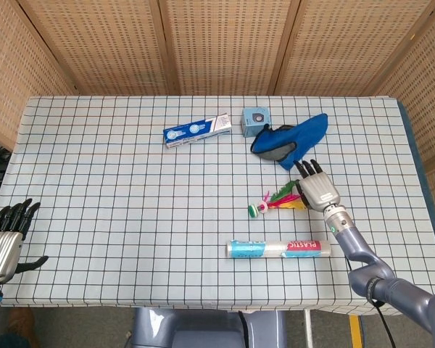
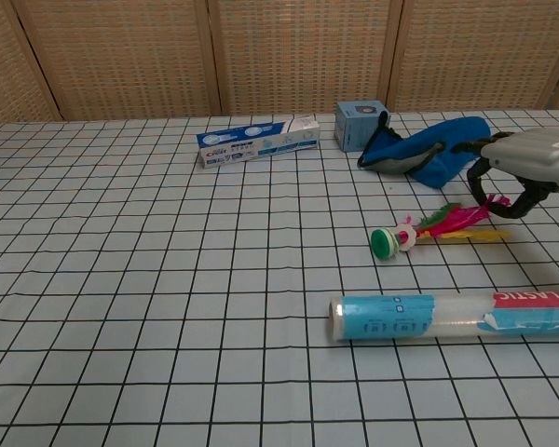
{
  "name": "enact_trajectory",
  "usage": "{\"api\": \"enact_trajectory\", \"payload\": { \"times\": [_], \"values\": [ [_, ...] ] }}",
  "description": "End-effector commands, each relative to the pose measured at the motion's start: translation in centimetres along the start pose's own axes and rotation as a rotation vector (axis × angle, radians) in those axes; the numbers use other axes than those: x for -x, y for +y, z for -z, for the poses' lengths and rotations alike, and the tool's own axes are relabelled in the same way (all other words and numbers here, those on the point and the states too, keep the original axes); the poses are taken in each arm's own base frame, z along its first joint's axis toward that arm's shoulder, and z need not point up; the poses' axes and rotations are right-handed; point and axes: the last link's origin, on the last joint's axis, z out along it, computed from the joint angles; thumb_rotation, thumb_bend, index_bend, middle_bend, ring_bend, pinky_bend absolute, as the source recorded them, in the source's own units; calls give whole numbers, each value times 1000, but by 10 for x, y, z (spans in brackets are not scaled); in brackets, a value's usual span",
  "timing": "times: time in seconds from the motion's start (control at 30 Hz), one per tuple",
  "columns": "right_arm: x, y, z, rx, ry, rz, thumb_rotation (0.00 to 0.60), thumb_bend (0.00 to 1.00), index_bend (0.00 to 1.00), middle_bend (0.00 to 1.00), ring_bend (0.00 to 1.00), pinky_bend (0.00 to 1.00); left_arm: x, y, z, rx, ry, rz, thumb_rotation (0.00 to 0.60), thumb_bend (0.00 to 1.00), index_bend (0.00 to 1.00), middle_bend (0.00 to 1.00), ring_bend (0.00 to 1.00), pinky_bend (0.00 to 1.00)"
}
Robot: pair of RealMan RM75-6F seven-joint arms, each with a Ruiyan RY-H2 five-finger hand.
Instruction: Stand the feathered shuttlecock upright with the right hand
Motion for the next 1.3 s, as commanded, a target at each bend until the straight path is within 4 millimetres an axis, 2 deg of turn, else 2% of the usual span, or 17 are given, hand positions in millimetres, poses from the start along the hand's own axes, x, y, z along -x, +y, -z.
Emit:
{"api": "enact_trajectory", "payload": {
  "times": [0.03, 0.13, 0.27, 0.43, 0.53, 0.8, 1.03, 1.23, 1.3],
  "values": [
    [0, 0, 0, 2, -5, -3, 600, 626, 626, 77, 0, 0, 0, 0, 0, 1, 1, 1, 600, 0, 0, 0, 0, 0],
    [-3, 0, 2, -2, 6, 1, 600, 630, 674, 86, 0, 0, -1, 0, 1, 2, 0, 3, 600, 0, 0, 0, 0, 0],
    [-10, 2, 5, -9, 26, -8, 600, 636, 690, 96, 0, 0, -1, 0, 1, 6, 1, 5, 600, 0, 0, 0, 0, 0],
    [-32, 4, 14, -32, 93, -10, 600, 647, 728, 122, 0, 0, -2, 1, 2, 13, -1, 9, 600, 0, 0, 0, 0, 0],
    [-53, 3, 24, -55, 173, 0, 600, 653, 747, 141, 0, 0, -2, 2, 5, 22, -2, 14, 600, 0, 0, 0, 0, 0],
    [-88, 4, 43, -76, 304, 140, 600, 656, 762, 165, 0, 0, -6, 2, 9, 43, 2, 28, 600, 0, 0, 0, 0, 0],
    [-89, 1, 49, -67, 325, 235, 600, 657, 759, 148, 0, 0, -8, 0, 10, 52, 7, 38, 600, 0, 0, 0, 0, 0],
    [-77, -6, 53, -79, 303, 273, 600, 657, 759, 147, 0, 0, -10, 0, 12, 57, 11, 41, 600, 0, 0, 0, 0, 0],
    [-63, -10, 56, -79, 267, 248, 600, 657, 758, 146, 0, 0, -10, 1, 14, 61, 15, 44, 600, 0, 0, 0, 0, 0]
  ]
}}
